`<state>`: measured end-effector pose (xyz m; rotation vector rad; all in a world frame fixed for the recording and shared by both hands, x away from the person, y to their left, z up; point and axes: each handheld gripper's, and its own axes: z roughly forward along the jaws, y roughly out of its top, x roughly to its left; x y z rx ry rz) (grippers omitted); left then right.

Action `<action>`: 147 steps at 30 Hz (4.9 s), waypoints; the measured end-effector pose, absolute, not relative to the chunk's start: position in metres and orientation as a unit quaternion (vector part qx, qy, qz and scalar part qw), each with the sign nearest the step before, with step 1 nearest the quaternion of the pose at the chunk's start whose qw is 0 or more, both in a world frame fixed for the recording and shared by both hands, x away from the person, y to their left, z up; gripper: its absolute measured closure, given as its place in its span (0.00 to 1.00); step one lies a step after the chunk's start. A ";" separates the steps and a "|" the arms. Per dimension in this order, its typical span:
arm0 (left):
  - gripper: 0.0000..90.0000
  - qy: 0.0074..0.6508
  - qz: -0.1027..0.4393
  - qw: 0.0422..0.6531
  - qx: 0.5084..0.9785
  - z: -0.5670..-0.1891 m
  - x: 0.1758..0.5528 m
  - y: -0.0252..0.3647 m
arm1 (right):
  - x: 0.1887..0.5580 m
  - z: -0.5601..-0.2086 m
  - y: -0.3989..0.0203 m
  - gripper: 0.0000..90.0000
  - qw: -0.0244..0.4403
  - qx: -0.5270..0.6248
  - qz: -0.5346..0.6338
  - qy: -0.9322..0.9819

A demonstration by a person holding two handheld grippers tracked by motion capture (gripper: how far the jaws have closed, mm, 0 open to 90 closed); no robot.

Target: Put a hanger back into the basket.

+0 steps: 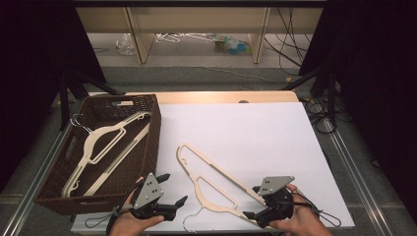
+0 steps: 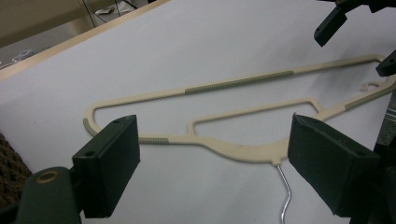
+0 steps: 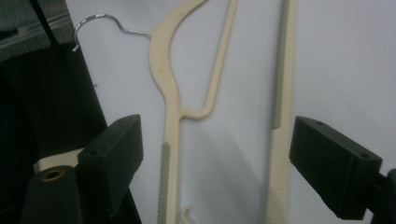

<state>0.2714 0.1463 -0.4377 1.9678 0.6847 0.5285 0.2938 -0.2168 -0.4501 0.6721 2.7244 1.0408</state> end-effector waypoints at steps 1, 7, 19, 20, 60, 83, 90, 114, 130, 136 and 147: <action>0.19 0.274 0.218 0.471 0.809 -0.437 0.272 0.148 | 0.293 -0.450 -0.215 0.23 0.067 0.219 0.337 0.913; 0.19 0.284 0.214 0.473 0.806 -0.439 0.272 0.147 | 0.288 -0.457 -0.204 0.37 0.051 0.200 0.301 0.931; 0.19 0.280 0.214 0.467 0.811 -0.441 0.271 0.145 | 0.286 -0.466 -0.189 0.57 0.034 0.194 0.232 0.953; 0.19 0.280 0.212 0.465 0.812 -0.441 0.271 0.145 | 0.286 -0.467 -0.188 0.59 0.034 0.194 0.225 0.954; 0.22 0.249 0.216 0.441 0.835 -0.449 0.273 0.136 | 0.290 -0.462 -0.175 0.88 0.052 0.204 0.161 0.964; 0.31 0.097 0.254 0.326 0.905 -0.485 0.294 0.093 | 0.287 -0.426 -0.188 0.88 0.057 0.165 0.179 0.968; 0.33 0.073 0.266 0.319 0.907 -0.488 0.296 0.083 | 0.286 -0.424 -0.188 0.88 0.055 0.162 0.178 0.969; 0.66 -0.093 0.264 0.311 0.908 -0.483 0.304 0.063 | 0.296 -0.432 -0.202 0.88 0.032 0.147 0.190 0.970; 0.86 -0.129 0.301 0.329 0.886 -0.441 0.308 0.054 | 0.290 -0.404 -0.206 0.54 0.131 0.178 0.255 0.941; 0.91 -0.097 0.304 0.325 0.890 -0.421 0.313 0.048 | 0.283 -0.384 -0.208 0.41 0.180 0.198 0.330 0.905; 0.95 0.050 0.263 0.390 0.881 -0.373 0.333 0.073 | 0.266 -0.382 -0.216 0.35 0.183 0.222 0.402 0.869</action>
